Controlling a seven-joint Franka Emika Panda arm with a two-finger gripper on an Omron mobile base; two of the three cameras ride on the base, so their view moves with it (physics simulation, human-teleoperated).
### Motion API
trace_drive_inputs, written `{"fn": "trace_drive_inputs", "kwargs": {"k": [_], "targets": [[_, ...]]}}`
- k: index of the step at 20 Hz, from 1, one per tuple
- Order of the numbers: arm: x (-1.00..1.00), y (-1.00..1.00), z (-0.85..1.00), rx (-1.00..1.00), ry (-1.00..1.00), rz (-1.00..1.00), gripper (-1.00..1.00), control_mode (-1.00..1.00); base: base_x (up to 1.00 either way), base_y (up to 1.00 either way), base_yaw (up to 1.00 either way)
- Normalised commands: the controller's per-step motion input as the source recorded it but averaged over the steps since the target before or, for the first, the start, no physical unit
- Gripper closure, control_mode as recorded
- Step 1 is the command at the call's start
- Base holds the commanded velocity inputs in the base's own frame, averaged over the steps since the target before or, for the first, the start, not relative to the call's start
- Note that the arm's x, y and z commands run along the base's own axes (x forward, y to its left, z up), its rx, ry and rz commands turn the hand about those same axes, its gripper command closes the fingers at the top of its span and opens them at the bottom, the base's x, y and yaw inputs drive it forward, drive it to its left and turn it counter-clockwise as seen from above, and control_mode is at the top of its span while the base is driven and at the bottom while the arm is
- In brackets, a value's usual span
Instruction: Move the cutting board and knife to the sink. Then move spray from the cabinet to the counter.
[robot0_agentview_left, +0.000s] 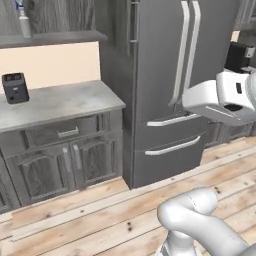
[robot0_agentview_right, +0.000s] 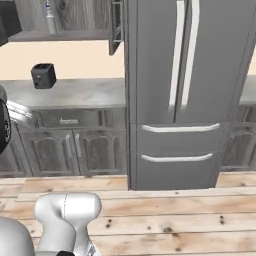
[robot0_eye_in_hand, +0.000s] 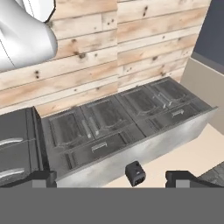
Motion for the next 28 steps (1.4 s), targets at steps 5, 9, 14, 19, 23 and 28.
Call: {"fn": "trace_drive_inputs", "kwargs": {"k": [5, 9, 14, 19, 23, 28], "targets": [[0.0, 0.0, 0.0, 0.0, 0.0, 0.0, -1.0, 1.0, 0.48, 0.85, 0.0], [0.0, 0.0, 0.0, 0.0, 0.0, 0.0, -1.0, 1.0, 0.94, 0.44, -0.03], [0.0, 0.0, 0.0, 0.0, 0.0, 0.0, -1.0, 1.0, 1.0, 0.29, 0.0], [0.0, 0.0, 0.0, 0.0, 0.0, 0.0, -1.0, 1.0, 0.97, 0.6, 0.0], [0.0, 0.0, 0.0, 0.0, 0.0, 0.0, -1.0, 1.0, 0.89, 0.59, 0.0], [0.0, 0.0, 0.0, 0.0, 0.0, 0.0, -1.0, 1.0, 0.34, 0.37, 0.0]]}}
